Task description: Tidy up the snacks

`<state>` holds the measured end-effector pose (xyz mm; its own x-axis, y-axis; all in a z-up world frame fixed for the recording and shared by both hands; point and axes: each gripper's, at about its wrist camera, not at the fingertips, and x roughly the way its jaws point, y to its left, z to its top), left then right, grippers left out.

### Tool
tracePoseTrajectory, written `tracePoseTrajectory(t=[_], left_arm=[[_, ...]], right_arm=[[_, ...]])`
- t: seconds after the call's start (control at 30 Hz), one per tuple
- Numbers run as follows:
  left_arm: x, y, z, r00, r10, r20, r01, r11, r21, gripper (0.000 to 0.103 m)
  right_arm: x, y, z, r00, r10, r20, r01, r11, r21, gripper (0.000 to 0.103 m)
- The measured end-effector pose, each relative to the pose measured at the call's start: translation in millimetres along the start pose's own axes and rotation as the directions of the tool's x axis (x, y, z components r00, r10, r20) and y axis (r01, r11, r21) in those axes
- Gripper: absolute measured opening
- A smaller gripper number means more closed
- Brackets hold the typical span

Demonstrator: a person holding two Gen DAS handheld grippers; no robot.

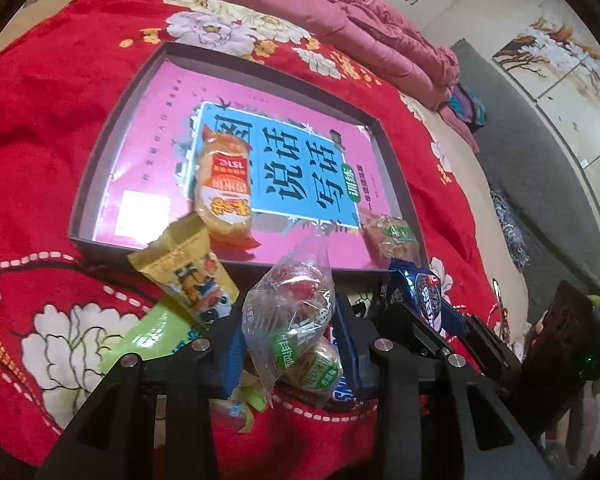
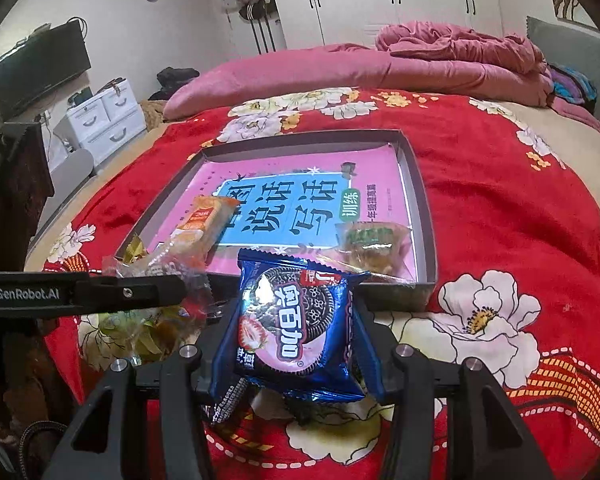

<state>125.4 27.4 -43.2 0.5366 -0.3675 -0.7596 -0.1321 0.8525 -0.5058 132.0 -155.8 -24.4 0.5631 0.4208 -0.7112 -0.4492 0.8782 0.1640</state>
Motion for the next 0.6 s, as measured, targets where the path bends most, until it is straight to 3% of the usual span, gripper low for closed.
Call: tracePoseTrajectory(t=[0.6], left_arm=[[-24.7, 8.3, 6.6, 0.998, -0.006, 0.063, 0.007, 1.0, -0.012, 0.04]], right_arm=[[-7.5, 0.3, 3.1, 0.999, 0.013, 0.037, -0.013, 1.0, -0.001, 0.052]])
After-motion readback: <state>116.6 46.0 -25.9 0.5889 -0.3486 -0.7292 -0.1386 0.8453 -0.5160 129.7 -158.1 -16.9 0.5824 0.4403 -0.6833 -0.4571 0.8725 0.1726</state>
